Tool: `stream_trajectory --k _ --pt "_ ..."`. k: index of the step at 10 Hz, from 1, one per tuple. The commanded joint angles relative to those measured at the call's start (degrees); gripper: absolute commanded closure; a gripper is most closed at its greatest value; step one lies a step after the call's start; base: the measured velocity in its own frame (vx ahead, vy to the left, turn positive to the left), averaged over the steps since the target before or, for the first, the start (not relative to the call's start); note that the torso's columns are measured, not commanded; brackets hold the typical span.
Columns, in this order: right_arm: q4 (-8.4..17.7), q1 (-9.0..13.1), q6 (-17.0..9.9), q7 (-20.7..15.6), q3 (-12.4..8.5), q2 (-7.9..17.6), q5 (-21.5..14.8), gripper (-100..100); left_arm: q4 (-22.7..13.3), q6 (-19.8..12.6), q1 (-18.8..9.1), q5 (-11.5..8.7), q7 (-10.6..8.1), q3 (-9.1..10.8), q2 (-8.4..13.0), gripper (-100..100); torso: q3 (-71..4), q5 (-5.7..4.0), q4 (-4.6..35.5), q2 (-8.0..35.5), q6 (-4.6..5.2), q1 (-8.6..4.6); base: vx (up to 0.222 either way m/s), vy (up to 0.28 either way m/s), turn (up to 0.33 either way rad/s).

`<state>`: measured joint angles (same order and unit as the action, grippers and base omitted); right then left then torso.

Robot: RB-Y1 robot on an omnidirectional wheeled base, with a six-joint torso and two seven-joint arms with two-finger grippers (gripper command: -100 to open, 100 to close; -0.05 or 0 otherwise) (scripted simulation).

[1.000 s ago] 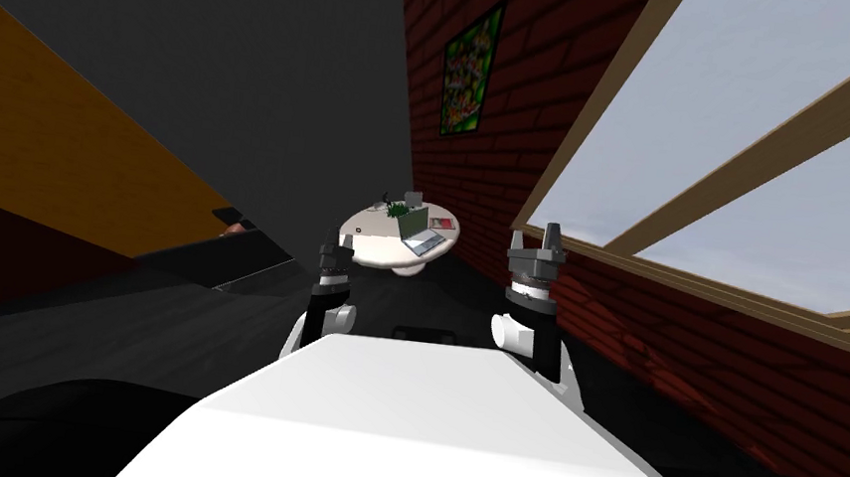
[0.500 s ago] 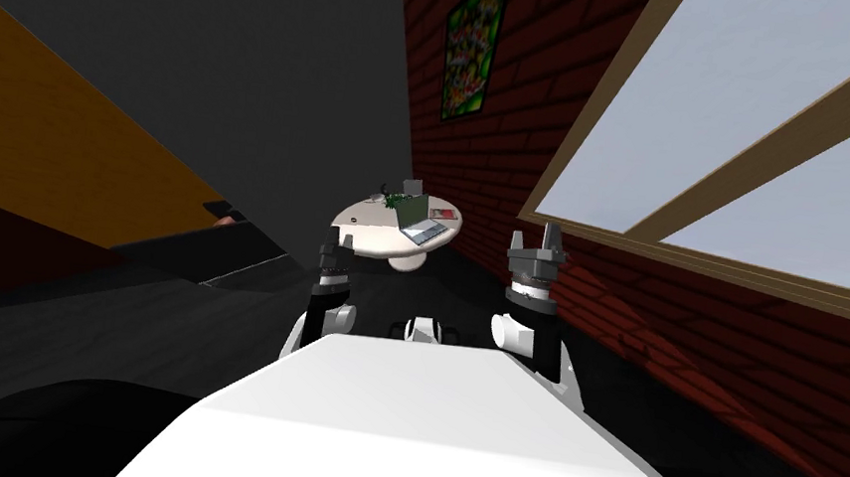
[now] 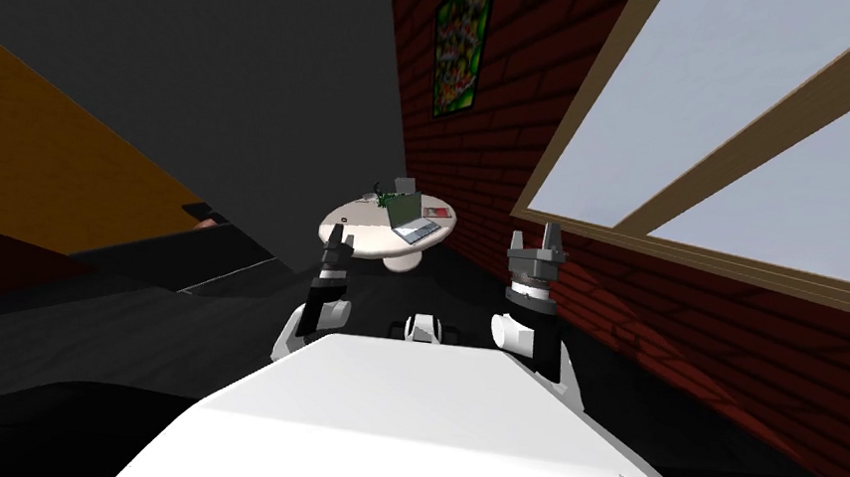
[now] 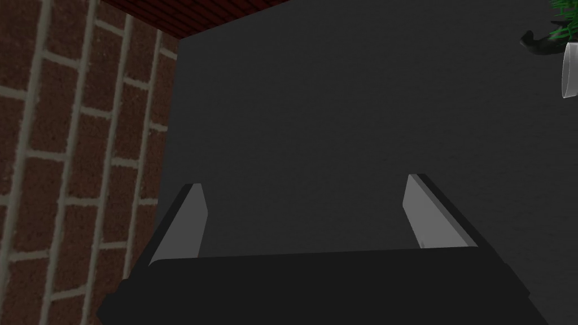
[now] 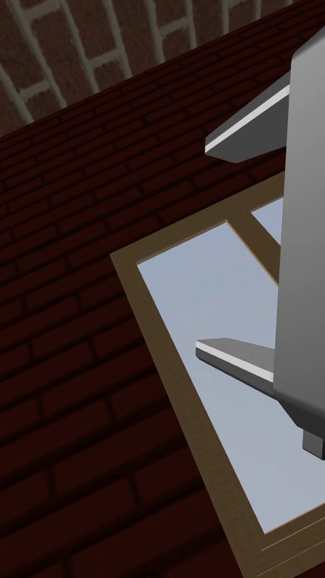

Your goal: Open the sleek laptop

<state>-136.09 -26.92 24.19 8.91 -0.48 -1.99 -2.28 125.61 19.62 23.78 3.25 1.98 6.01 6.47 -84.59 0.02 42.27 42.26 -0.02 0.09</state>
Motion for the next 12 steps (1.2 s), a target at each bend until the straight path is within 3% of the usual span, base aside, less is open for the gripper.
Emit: stream_trajectory --k 1,2,4,11,12 --pt "0.0 0.0 0.0 0.0 0.0 0.0 0.0 0 -1.3 -4.3 -2.5 -0.4 -0.34 2.12 2.5 -100 0.0 0.01 0.0 0.0 0.02 -0.02 0.043 -0.076 -0.1" --pt "0.0 0.0 0.0 0.0 0.0 0.0 0.0 0 -1.3 -5.0 -2.5 -0.4 -0.34 2.12 2.5 -100 0.0 -0.02 0.0 0.0 0.02 -0.11 0.034 -0.059 -0.029" --pt "0.0 0.0 0.0 0.0 0.0 0.0 0.0 0 -2.6 -8.8 -5.2 -0.7 -0.64 4.34 4.9 -100 0.0 -0.02 0.0 0.0 0.03 -0.12 0.046 -0.084 -0.094" --pt "0.0 0.0 0.0 0.0 0.0 0.0 0.0 0 -4.8 -18.7 -9.8 -1.3 -1.14 8.14 8.6 -100 0.0 -0.03 0.0 0.0 0.03 -0.13 0.038 -0.079 -0.062" --pt "0.0 0.0 0.0 0.0 0.0 0.0 0.0 0 -5.5 -20.6 -11.4 -1.6 -1.3 9.5 9.9 -100 0.0 -0.02 0.0 0.1 0.0 -0.07 0.041 -0.071 -0.094"
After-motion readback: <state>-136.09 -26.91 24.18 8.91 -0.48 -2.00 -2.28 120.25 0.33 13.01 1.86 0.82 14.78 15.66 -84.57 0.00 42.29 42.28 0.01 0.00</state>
